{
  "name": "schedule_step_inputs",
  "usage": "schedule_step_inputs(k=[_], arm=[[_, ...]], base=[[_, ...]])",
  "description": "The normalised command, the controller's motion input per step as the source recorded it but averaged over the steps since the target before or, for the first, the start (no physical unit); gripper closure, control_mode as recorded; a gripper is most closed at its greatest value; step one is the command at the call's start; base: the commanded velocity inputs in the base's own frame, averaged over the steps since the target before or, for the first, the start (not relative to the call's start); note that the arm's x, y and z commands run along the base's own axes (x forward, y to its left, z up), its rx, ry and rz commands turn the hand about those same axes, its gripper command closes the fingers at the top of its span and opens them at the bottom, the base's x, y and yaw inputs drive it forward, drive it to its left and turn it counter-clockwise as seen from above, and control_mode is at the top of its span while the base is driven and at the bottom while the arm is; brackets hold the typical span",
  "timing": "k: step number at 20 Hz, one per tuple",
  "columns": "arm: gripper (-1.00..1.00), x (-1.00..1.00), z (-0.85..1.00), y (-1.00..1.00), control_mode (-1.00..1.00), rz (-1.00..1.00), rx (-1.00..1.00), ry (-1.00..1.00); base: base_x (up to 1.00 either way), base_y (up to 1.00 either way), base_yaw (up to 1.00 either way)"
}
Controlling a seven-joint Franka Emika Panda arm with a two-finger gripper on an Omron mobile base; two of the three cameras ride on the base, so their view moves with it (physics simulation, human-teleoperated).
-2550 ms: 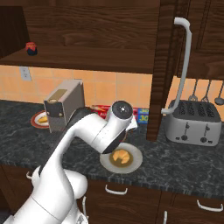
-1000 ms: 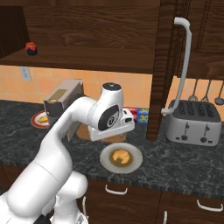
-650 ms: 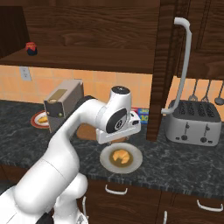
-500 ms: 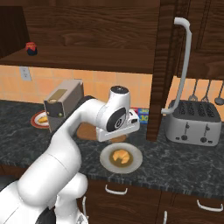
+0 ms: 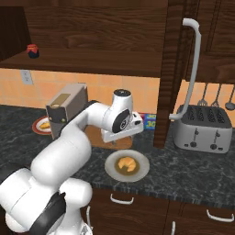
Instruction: From the different types of pastries on the counter, select a croissant and place it on the cutting board. Then retrieve a jar of jam from the cabinet and place it alongside the croissant on the cutting board.
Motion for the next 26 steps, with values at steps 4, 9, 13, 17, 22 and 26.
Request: schedule_step_inputs(k=[4,9,13,17,22,26], arm=[[-1.0,0.4,-0.29,-0.45,-1.0,0.24,0.04,0.01],[-1.0,0.12,-0.22,-0.31,-1.0,0.17,0.03,0.01],[-1.0,0.05,-0.22,0.05,-1.0,0.1,0.0,0.17],[-1.0,0.01,-0.25,0.13,-1.0,0.14,-0.01,0.24],[-1.0,0.0,-0.23,0.07,-1.0,0.06,-0.01,0.15],[-1.0,0.0,-0.5,0.0,-1.0,0.0,0.0,0.0]], base=[[0.0,0.0,0.0],[0.0,0.0,0.0],[0.0,0.0,0.0],[0.0,0.0,0.0],[0.0,0.0,0.0],[0.0,0.0,0.0]])
